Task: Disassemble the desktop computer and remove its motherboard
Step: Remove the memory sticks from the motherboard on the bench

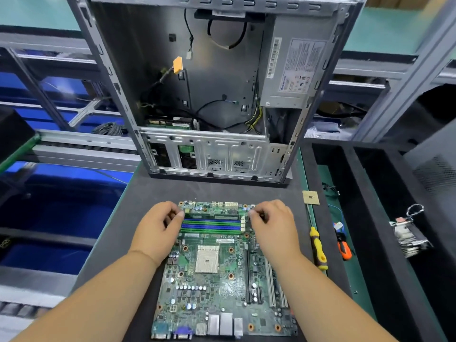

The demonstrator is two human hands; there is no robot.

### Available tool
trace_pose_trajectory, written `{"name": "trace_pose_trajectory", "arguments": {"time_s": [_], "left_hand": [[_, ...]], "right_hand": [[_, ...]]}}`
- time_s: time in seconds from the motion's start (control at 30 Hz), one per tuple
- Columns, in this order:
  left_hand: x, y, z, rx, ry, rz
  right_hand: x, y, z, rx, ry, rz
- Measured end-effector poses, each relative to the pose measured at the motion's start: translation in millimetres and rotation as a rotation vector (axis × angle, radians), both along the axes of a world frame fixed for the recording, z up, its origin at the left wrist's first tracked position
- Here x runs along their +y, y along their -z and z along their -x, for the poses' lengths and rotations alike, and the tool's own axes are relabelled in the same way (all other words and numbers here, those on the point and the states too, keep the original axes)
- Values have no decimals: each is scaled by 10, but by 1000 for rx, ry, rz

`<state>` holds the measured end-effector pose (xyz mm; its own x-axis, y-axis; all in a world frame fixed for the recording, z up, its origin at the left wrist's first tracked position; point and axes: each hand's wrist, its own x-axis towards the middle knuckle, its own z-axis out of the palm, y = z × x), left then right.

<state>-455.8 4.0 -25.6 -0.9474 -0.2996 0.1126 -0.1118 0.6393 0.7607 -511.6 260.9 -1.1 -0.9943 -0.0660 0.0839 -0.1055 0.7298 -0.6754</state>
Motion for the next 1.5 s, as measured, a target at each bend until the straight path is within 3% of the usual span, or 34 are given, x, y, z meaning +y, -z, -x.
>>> {"name": "trace_pose_trajectory", "arguments": {"time_s": [0.23, 0.47, 1.1, 1.5], "left_hand": [[-26, -11, 27, -23, 103, 130], [-13, -11, 27, 13, 143, 134], [-90, -27, -20, 1, 214, -14], [-86, -61, -39, -34, 286, 136]], "right_hand": [[-34, 140, 23, 18, -116, -146], [-37, 170, 13, 39, -148, -221], [-9, 140, 6, -11, -187, -153], [5, 170, -14, 12, -268, -255]]}}
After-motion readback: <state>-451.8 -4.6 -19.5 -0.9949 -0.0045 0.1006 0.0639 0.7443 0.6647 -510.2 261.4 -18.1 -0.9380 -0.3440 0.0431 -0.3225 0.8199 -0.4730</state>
